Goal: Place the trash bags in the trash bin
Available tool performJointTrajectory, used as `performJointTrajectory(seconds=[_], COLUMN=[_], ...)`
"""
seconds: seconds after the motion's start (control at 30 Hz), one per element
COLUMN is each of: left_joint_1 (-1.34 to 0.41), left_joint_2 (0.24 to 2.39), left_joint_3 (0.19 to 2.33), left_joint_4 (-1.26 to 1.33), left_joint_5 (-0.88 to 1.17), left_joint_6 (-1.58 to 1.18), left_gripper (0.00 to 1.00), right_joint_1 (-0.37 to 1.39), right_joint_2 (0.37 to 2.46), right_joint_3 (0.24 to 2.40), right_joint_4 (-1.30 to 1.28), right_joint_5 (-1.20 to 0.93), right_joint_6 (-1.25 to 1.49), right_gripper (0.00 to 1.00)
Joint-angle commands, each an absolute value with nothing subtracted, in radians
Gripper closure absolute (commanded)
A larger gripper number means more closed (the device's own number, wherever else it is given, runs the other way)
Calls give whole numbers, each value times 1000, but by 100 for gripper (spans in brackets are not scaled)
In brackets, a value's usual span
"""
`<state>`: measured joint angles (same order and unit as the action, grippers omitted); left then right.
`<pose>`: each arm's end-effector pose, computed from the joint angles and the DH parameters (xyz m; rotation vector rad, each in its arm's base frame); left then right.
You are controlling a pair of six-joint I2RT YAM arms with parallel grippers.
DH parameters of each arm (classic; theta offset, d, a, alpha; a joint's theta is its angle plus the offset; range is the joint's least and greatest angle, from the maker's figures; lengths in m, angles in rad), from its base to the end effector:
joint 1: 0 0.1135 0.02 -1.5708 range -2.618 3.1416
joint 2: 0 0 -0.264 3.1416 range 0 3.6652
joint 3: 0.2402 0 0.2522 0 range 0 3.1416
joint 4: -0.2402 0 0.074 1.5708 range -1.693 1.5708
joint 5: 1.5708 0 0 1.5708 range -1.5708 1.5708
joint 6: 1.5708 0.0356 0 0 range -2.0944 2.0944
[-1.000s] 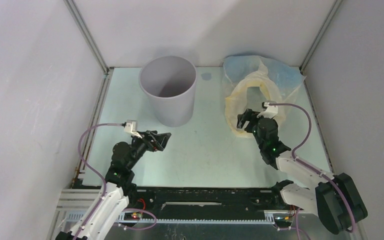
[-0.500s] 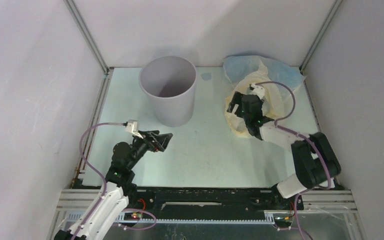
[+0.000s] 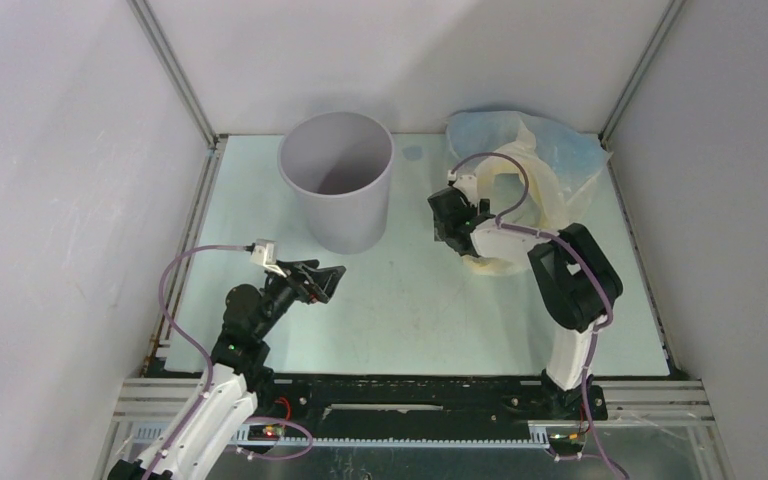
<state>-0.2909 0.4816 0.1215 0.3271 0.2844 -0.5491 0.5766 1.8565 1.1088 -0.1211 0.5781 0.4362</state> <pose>0.1356 -0.0510 0.2020 0.0143 1.6739 -0.8709 0.3307 0.1919 0.1650 0.0869 2.2697 -0.1862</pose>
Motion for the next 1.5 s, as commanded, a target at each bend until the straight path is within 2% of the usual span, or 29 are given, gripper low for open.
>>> performJointTrajectory(seconds=[0.0,0.07,0.1,0.13,0.23,0.27,0.3,0.47,0.63,0.83,0.87,0.9,0.97,1.03,1.1,1.27,1.37,1.47], left_joint_1=[-297,-298,-296,-296,-296,-296,-297,-298,-302,-339,-351,-370,-412,-449,-493,-633,-744,-839], left_joint_2=[475,480,482,483,480,478,474,470,490,521,527,531,533,528,520,538,591,697], left_joint_3=[107,109,109,109,108,107,107,109,116,125,129,133,140,147,151,196,256,342], left_joint_4=[356,356,356,355,355,355,355,350,351,368,369,369,359,353,348,335,302,272], left_joint_5=[287,287,288,287,287,287,288,292,308,308,303,292,260,233,205,107,-12,-125], left_joint_6=[-548,-548,-548,-547,-544,-543,-543,-545,-546,-534,-528,-518,-498,-475,-450,-403,-352,-302], left_gripper=[3,3,3,3,3,3,3,2,2,2,2,2,0,0,0,0,0,0], right_joint_1=[554,554,554,555,574,596,610,781,940,1105,1117,1124,1125,1118,1097,956,835,720], right_joint_2=[1904,1924,1931,1934,1911,1896,1881,1776,1669,1517,1489,1460,1401,1324,1262,1108,1005,916], right_joint_3=[1170,1190,1197,1206,1217,1216,1216,1180,1093,983,971,956,926,886,851,776,725,691], right_joint_4=[-206,-231,-240,-252,-292,-304,-320,-373,-353,-272,-262,-255,-241,-230,-225,-237,-232,-236], right_joint_5=[616,580,556,531,511,515,528,611,568,567,561,558,537,534,529,441,342,277], right_joint_6=[418,409,400,388,387,384,383,376,349,282,276,275,275,282,299,405,474,542], right_gripper=[21,31,39,48,85,96,100,100,100,88,83,74,45,30,25,22,12,7])
